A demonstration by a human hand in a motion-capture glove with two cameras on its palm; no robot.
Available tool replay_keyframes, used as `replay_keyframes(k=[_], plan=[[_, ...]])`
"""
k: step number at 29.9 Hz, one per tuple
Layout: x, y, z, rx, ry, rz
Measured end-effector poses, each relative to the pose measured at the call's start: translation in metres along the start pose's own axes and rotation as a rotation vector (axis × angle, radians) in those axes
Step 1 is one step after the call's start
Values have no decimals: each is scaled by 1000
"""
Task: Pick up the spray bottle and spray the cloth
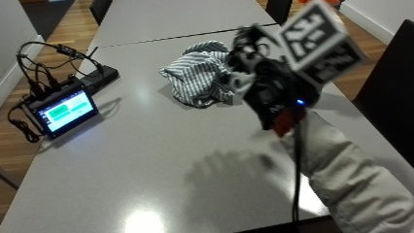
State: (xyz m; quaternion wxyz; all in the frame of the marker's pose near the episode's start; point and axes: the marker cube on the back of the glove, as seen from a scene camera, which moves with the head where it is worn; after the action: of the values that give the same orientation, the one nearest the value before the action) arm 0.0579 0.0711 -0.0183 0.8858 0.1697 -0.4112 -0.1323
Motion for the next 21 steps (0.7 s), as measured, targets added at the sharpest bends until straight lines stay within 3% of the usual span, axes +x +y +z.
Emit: replay_keyframes(k=[4, 10, 15, 21], plan=[[14, 20, -36, 197, -272, -130], [110, 32, -100, 592, -289, 63], [195, 25, -107, 481, -305, 226], [243, 29, -99, 364, -285, 300]])
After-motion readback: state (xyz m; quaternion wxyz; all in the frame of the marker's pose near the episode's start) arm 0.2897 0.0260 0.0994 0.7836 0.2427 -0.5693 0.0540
